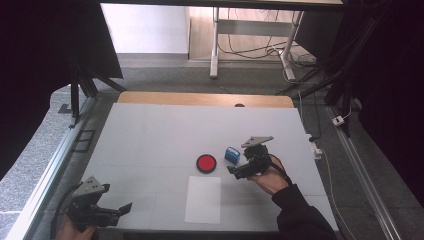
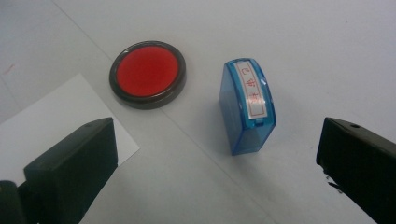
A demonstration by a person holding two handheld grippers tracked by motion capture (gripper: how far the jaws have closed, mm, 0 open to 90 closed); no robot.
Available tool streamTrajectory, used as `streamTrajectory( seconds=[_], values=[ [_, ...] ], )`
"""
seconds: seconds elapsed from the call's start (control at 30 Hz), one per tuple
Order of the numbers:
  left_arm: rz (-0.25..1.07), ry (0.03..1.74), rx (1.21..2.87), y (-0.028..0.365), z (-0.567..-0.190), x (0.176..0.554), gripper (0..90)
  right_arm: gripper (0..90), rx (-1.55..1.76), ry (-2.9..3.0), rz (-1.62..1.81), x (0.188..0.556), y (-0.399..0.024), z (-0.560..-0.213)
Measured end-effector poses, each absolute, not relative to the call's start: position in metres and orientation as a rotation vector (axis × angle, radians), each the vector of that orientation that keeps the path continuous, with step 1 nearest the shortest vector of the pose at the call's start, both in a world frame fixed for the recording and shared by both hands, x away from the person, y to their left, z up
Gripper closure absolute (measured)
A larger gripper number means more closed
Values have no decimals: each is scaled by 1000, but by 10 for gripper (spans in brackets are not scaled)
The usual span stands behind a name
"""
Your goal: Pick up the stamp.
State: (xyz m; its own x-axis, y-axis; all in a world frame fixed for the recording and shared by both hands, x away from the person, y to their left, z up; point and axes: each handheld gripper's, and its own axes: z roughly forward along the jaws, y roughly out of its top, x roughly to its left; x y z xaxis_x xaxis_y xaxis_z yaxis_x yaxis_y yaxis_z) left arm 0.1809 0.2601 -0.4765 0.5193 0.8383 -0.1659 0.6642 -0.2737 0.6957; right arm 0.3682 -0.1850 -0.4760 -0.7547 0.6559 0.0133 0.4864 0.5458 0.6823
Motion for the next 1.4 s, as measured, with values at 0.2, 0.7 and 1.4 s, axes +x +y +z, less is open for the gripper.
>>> streamTrajectory(
  seconds=[0.2, 0.7, 1.4],
  values=[
    [299, 1222, 2023, 260, -477, 181, 0, 0, 958, 2545, 977, 380, -180, -482],
    [295, 1226, 2022, 261, -477, 181, 0, 206, 934, 2572, 946, 403, -174, -489],
    [295, 1232, 2026, 261, -477, 182, 0, 701, 868, 2625, 894, 410, -168, -485]
  ],
)
